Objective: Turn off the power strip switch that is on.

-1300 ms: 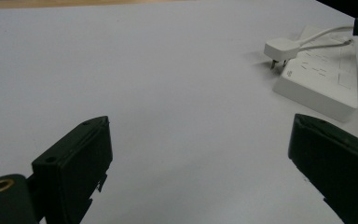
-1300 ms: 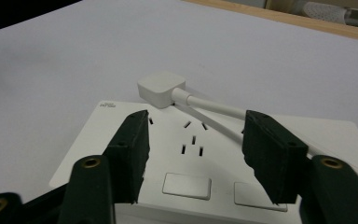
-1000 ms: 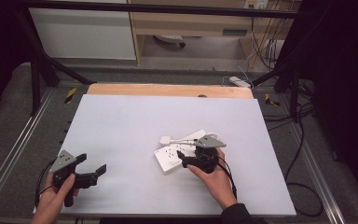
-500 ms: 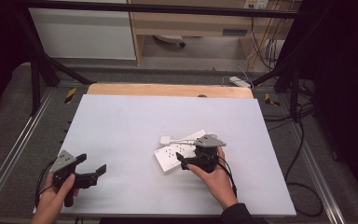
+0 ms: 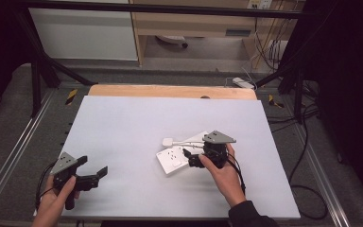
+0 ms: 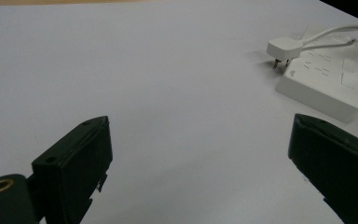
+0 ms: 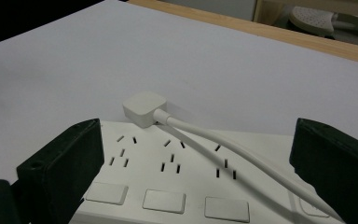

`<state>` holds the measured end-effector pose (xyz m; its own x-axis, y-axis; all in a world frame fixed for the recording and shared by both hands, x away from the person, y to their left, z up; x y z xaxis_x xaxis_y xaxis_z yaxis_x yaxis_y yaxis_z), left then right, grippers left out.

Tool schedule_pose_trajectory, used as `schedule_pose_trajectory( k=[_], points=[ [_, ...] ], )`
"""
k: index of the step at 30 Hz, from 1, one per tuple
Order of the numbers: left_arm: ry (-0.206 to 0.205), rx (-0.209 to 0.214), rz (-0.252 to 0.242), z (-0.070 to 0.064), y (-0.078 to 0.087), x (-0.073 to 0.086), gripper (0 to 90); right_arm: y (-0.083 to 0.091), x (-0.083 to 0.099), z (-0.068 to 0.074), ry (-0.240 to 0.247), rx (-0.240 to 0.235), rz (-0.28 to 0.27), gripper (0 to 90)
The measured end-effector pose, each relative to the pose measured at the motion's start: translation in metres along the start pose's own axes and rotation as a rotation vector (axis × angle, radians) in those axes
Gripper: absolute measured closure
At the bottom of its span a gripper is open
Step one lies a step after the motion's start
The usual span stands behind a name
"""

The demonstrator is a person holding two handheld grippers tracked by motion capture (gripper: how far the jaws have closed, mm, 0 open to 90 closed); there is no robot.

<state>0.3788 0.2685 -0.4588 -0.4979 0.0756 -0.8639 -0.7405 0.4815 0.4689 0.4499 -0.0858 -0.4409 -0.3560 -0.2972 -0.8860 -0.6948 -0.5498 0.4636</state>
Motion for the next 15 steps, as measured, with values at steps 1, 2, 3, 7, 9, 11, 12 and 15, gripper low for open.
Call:
schedule_pose_trajectory(
  k=[1,2,3,7,9,11,12,15],
  points=[
    [0.0,0.0,0.0,0.0,0.0,0.0,6.2,0.0,-0.001,-0.001,-0.002,-0.002,0.0,3.5],
    [0.001,0.0,-0.001,0.0,0.0,0.0,6.2,0.0,-0.002,-0.001,-0.006,-0.003,0.002,3.8],
    [0.001,0.001,-0.001,0.0,0.0,0.0,6.2,0.0,-0.003,-0.002,-0.009,-0.006,0.0,3.7],
    [0.006,0.002,-0.002,0.0,0.001,0.0,6.2,0.001,-0.009,-0.005,-0.008,-0.005,-0.004,3.5],
    [0.006,0.001,-0.001,0.0,0.0,0.0,6.2,0.001,-0.011,-0.007,-0.01,-0.005,-0.005,3.3],
    [0.006,0.003,-0.002,0.0,0.001,0.0,6.2,0.002,-0.014,-0.009,-0.007,-0.002,-0.002,3.3],
    [0.006,0.003,-0.001,0.0,0.001,0.0,6.2,0.003,-0.016,-0.01,-0.004,-0.002,-0.005,3.3],
    [0.006,0.005,0.001,0.0,0.0,0.0,6.2,0.006,-0.023,-0.015,-0.006,0.003,-0.017,3.6]
  ],
)
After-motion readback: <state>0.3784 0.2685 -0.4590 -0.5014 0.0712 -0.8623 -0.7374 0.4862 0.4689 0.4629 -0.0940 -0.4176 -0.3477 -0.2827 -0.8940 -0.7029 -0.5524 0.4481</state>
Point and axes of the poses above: each handheld gripper's, and its own axes: y roughly backward along the jaws, x roughly out of its underside, z roughly to its left, the point moved 8 cm from there along -y, roughly forward along the jaws, and after that the axes turned 4 degrees about y, right-handed, at the moved point
